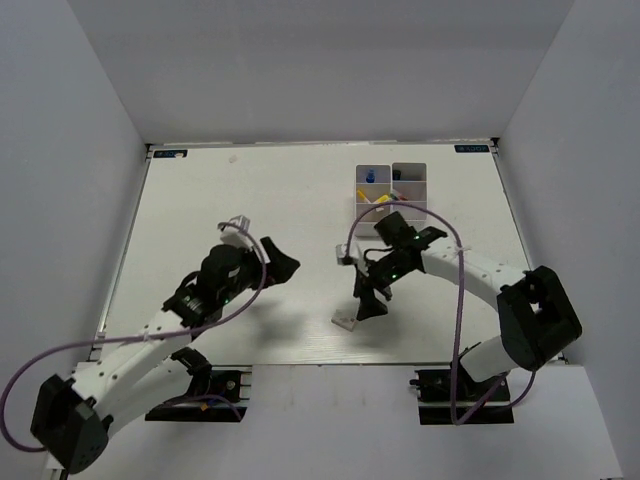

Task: Sort the stationery into containers
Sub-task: Pick up the stationery from the center of the board.

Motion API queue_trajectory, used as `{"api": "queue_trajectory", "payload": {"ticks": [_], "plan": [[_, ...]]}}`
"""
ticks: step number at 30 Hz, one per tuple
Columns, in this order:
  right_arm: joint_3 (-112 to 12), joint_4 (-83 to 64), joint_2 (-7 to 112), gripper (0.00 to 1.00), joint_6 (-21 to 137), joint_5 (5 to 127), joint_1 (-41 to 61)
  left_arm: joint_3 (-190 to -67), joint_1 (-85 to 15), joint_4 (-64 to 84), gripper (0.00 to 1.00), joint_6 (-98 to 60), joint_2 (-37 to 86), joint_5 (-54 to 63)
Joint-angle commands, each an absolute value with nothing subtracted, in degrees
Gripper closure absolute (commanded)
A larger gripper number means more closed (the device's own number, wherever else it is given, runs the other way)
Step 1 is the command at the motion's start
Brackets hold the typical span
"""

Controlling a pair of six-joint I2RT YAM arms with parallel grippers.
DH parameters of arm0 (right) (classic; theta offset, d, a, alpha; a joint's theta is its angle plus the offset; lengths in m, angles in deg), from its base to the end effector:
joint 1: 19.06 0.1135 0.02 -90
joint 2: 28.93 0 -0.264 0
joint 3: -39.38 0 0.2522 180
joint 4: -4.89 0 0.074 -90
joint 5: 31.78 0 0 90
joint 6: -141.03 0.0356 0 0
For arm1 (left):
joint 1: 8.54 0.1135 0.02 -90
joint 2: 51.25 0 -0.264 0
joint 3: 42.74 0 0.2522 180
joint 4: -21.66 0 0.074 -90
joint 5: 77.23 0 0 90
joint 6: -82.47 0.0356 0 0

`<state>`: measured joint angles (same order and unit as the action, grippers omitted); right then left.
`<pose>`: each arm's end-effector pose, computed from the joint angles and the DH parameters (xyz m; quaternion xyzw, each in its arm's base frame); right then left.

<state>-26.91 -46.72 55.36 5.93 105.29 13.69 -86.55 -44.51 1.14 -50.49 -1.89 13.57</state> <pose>0.2111 0.1668 0.2062 -0.6219 0.6576 0.3733 0.2036 0.1601 -0.1156 0.2413 -0.0554 0.8465 -0.3319 0.4125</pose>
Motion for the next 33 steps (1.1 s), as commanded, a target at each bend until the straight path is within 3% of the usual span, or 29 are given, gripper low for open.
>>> {"api": "queue_trajectory", "payload": {"ticks": [1,3,9,13,16,21,24,31,33], "plan": [[-28.61,-39.39,55.44,0.29,14.72,94.54,21.53,-83.05,-44.31,-5.18,0.00,-58.76,-10.62,19.71],[-28.52,-37.71,56.40,0.34,18.57,89.63,23.47,-82.43,-44.31,-9.99,0.00,-59.38,-13.97,22.42],[-25.37,-29.89,57.37,0.32,26.76,74.41,30.94,-84.18,-44.31,-19.68,0.00,-59.38,-18.64,25.61],[-26.50,-30.05,61.68,0.37,32.03,67.55,33.58,-84.19,-44.31,-21.80,0.00,-59.91,-19.69,25.61],[-26.94,-29.97,63.44,0.27,34.58,66.58,36.65,-84.72,-44.31,-23.12,0.00,-59.91,-20.22,26.22],[-23.17,-27.33,63.61,0.25,37.23,59.13,40.00,-85.24,-44.31,-24.44,0.00,-59.91,-20.75,27.28],[-21.23,-25.84,63.62,0.33,36.62,55.68,39.83,-85.24,-44.31,-24.44,0.00,-59.91,-20.75,27.28],[-21.13,-25.66,63.09,0.86,35.56,55.32,39.22,-84.19,-44.31,-22.16,0.00,-59.91,-20.14,26.66],[-22.28,-26.27,62.22,0.92,35.12,55.24,38.34,-84.19,-44.31,-21.55,0.00,-59.91,-19.61,26.66]]}}
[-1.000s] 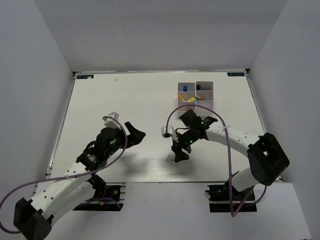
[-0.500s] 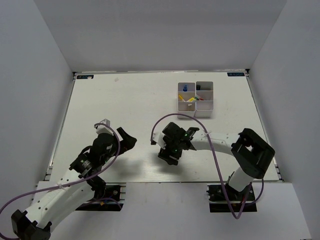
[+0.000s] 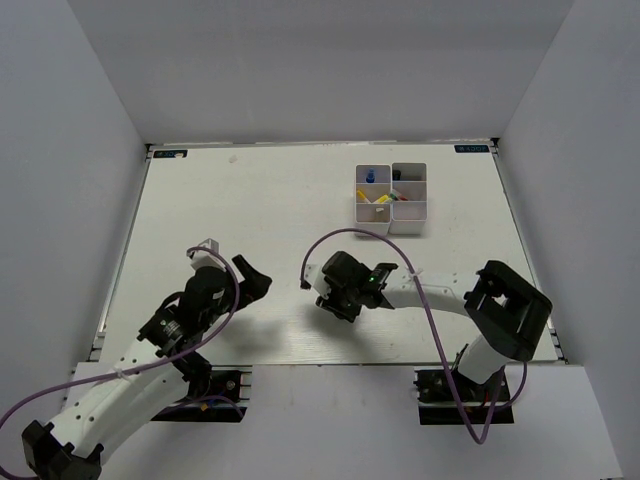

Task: Sort the stationery into containers
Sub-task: Pick up the stationery from the center of the board, then place the stationery in the storage box.

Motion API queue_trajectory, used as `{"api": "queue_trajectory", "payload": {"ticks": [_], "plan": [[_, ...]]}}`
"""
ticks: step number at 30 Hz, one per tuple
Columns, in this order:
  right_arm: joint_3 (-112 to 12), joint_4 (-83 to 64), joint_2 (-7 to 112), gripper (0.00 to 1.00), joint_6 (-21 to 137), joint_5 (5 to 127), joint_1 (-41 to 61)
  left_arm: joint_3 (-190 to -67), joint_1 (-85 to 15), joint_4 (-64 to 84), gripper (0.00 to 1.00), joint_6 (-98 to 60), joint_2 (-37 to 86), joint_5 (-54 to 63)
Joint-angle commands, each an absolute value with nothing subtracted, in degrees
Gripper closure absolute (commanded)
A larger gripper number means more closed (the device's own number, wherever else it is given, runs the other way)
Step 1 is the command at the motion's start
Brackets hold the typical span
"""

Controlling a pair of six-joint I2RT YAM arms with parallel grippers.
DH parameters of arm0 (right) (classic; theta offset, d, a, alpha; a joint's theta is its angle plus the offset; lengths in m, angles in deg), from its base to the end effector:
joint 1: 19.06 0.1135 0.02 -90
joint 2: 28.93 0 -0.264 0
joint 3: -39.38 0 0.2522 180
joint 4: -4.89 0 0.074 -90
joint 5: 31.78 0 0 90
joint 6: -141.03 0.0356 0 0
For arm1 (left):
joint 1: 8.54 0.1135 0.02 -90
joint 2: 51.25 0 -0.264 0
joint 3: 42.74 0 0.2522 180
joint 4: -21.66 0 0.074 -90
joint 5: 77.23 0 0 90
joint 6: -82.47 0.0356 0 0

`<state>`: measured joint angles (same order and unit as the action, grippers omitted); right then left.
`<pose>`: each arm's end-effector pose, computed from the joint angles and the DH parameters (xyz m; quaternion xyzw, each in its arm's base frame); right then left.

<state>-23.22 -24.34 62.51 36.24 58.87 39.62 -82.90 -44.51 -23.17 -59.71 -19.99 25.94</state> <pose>0.1585 0.2612 0.1627 -0.5763 0.7696 0.1078 0.2531 0.1112 -0.0707 0.2258 -0.1764 0.8687 -0.2407 0.3954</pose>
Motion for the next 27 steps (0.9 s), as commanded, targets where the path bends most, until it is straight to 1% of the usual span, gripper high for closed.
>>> {"api": "queue_trajectory", "payload": {"ticks": [1,3,6,10,11,12,15,16,17,19,21,23,26,27], "plan": [[-22.63,-26.36,61.69,0.94,34.60,55.41,37.29,-84.19,-44.31,-21.54,0.00,-59.91,-19.61,26.05],[-25.08,-26.80,59.58,1.00,32.49,55.06,34.66,-83.67,-44.31,-21.02,0.00,-59.91,-19.61,25.52],[-29.99,-28.47,59.05,1.00,30.47,53.48,32.54,-83.13,-44.31,-19.70,0.00,-59.91,-19.08,24.81],[-38.17,-29.08,60.27,1.00,30.81,53.56,21.58,-82.61,-44.31,-18.29,0.00,-59.91,-18.47,23.68],[-39.58,-29.44,60.89,1.00,32.29,55.48,18.33,-82.61,-44.31,-18.29,0.00,-59.91,-18.47,23.67],[-44.12,-30.92,61.33,1.00,32.83,56.19,17.08,-82.61,-44.31,-17.77,0.00,-59.91,-17.95,23.67],[-48.36,-30.33,60.72,1.00,35.55,60.50,9.87,-82.61,-44.31,-17.76,0.00,-59.91,-17.94,23.14],[-48.65,-28.93,59.59,1.00,36.25,63.03,6.03,-82.08,-44.31,-17.76,0.00,-59.91,-17.94,23.14],[-48.65,-28.91,58.36,1.00,36.09,63.06,5.12,-82.08,-44.31,-17.76,0.00,-59.91,-17.94,23.14],[-48.21,-26.02,57.12,1.00,34.77,66.91,2.84,-81.55,-44.31,-16.62,0.00,-59.91,-18.47,23.14],[-45.93,-22.60,55.10,1.00,32.32,72.00,0.72,-80.94,-44.31,-16.10,0.00,-59.91,-18.47,22.62],[-42.78,-20.04,53.96,1.00,30.99,74.47,-0.94,-80.94,-44.31,-15.48,0.00,-59.91,-17.77,22.62],[-39.87,-16.44,52.55,1.00,28.28,83.59,-4.01,-80.94,-44.31,-14.95,0.00,-59.30,-16.63,22.62],[-39.69,-15.30,52.54,1.00,28.09,84.49,-4.38,-80.94,-44.31,-14.95,0.00,-59.30,-16.62,22.62]]}}
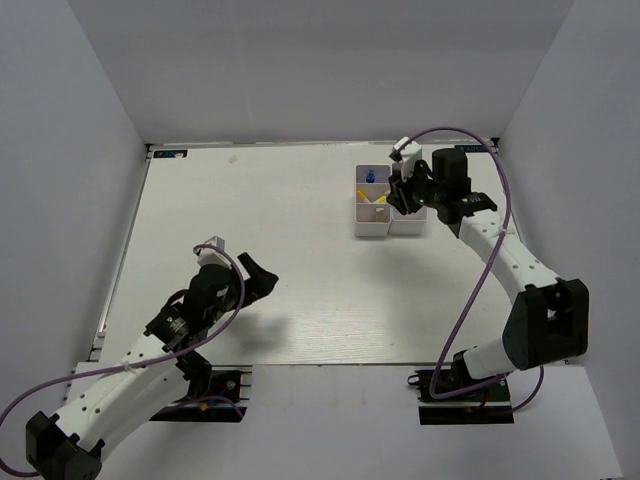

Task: Sort the stationery into containers
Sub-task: Place the stationery in the storage box.

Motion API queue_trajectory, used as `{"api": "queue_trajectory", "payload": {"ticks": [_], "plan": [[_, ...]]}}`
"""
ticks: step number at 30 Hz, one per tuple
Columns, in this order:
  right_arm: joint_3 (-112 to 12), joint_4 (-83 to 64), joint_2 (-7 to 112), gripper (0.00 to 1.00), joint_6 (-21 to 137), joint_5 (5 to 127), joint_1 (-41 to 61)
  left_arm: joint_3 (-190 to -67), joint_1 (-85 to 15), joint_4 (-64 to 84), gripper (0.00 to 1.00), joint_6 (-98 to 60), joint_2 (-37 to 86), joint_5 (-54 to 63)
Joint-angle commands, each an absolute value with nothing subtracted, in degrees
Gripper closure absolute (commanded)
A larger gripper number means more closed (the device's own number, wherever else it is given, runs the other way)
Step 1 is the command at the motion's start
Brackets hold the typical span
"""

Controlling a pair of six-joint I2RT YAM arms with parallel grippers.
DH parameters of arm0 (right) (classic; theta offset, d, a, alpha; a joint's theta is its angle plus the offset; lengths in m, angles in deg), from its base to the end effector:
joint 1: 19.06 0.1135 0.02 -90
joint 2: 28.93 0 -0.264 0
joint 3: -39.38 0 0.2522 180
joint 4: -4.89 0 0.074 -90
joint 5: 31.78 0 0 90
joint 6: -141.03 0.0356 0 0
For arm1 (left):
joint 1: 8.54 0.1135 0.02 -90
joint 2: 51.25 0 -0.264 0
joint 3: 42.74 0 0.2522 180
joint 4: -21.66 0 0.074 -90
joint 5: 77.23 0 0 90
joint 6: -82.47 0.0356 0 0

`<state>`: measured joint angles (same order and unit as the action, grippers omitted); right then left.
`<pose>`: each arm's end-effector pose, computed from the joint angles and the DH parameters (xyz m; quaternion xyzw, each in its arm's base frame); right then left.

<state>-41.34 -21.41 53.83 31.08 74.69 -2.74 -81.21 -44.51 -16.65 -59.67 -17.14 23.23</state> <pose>0.3177 0.1035 0.3151 -0.3343 0.7848 0.1069 0.5108 0.1198 -0.0789 0.2198 -0.1660 0.8643 -0.2675 0.3922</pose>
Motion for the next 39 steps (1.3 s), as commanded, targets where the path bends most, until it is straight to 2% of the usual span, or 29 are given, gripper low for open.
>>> {"api": "queue_trajectory", "payload": {"ticks": [1,12,32,35,39], "plan": [[-39.51,-15.03,52.63,1.00,27.91,85.02,-4.73,-80.94,-44.31,-14.95,0.00,-59.30,-16.10,22.62],[-44.51,-14.58,61.59,1.00,26.16,90.29,-13.69,-80.41,-44.31,-12.58,0.00,-59.30,-14.86,22.09],[-43.90,-17.40,67.13,1.00,21.32,91.54,-16.25,-80.41,-44.31,-9.76,0.00,-58.24,-11.96,20.95],[-43.81,-17.22,67.48,0.95,21.58,91.36,-16.25,-80.41,-44.31,-9.76,0.00,-58.24,-11.96,20.95],[-43.99,-17.05,68.01,0.77,21.06,90.92,-16.51,-80.41,-44.31,-9.76,0.00,-58.24,-11.96,20.95]]}}
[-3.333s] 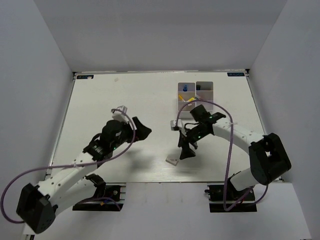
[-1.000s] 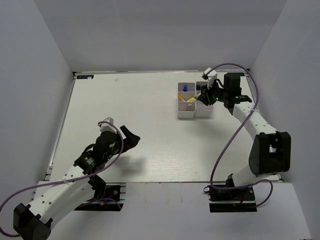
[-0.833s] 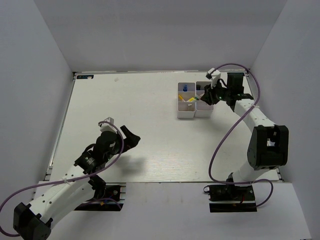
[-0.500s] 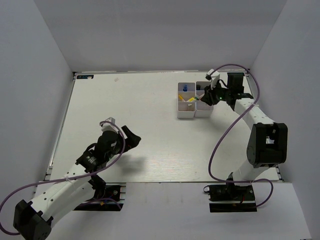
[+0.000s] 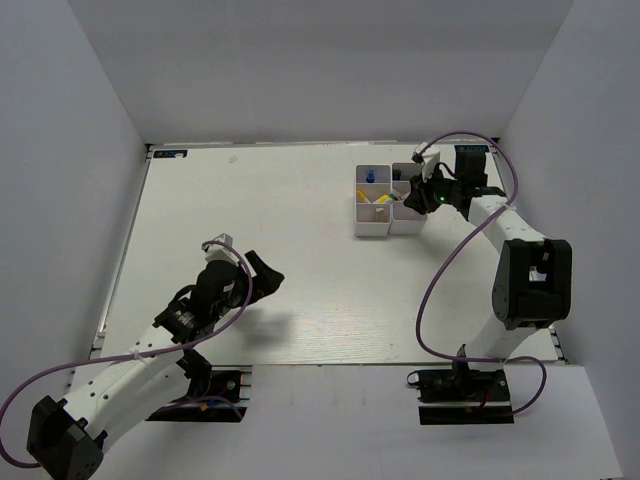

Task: Sort the stationery into containers
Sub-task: Place the stationery in the storage box, then reset both arms

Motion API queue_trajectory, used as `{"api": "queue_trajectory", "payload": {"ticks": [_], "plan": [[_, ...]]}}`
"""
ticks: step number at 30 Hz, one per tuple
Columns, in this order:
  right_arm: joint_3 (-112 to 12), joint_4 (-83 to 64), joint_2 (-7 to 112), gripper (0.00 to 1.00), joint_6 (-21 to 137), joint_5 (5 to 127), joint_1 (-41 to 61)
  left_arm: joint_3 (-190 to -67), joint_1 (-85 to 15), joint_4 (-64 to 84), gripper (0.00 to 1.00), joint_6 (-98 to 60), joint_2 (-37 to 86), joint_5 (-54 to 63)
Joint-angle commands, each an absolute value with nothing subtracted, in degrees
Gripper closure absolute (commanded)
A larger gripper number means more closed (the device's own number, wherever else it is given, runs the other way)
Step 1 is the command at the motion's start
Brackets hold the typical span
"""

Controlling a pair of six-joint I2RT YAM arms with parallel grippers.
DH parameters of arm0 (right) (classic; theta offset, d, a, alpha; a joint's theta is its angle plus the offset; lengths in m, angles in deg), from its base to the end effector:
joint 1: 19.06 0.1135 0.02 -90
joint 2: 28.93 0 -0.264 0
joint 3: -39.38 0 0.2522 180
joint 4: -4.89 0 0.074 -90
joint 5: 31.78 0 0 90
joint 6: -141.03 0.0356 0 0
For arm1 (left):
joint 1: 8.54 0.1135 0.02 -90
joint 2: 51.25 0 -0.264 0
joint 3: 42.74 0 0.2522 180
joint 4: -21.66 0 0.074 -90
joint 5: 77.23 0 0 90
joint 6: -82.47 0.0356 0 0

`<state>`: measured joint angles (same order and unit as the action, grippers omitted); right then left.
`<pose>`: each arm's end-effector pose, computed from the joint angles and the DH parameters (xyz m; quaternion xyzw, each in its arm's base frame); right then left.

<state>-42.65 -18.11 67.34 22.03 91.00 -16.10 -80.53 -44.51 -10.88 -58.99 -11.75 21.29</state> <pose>0.3745 0.0387 0.2510 -0.3571 0.7917 0.1503 0.4723 0.1315 -0.0889 0.2124 -0.1532 0.8688 -0.2748 0.3824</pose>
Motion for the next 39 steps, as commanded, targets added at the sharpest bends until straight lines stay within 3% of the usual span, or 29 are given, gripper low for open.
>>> {"api": "queue_trajectory", "payload": {"ticks": [1,4,7,13,19,25,30,39], "plan": [[-43.90,-17.22,68.10,0.69,21.14,90.40,-16.42,-80.41,-44.31,-9.76,0.00,-58.24,-11.96,20.95],[-44.34,-18.36,68.63,0.52,20.71,90.48,-16.51,-80.41,-44.31,-9.76,0.00,-58.24,-11.96,20.95],[-44.34,-18.63,68.54,0.44,20.62,90.48,-16.51,-80.41,-44.31,-9.76,0.00,-58.24,-11.96,20.95],[-43.55,-18.89,66.35,0.38,21.23,90.83,-17.21,-80.41,-44.31,-9.76,0.00,-58.24,-11.96,20.95],[-40.13,-17.05,56.26,0.37,25.17,90.58,-18.09,-79.79,-44.31,-9.24,0.00,-58.24,-11.96,20.42],[-42.22,-23.54,52.55,0.28,33.89,83.97,-18.44,-79.79,-44.31,-6.61,0.00,-56.76,-12.49,19.28],[-39.79,-30.49,49.03,0.10,36.52,83.71,-18.27,-82.07,-44.31,-4.59,0.00,-52.89,-9.77,18.22],[-31.25,-28.47,40.07,0.10,40.65,82.05,-18.27,-87.09,-44.31,-0.01,0.00,-46.56,-1.42,14.19]]}}
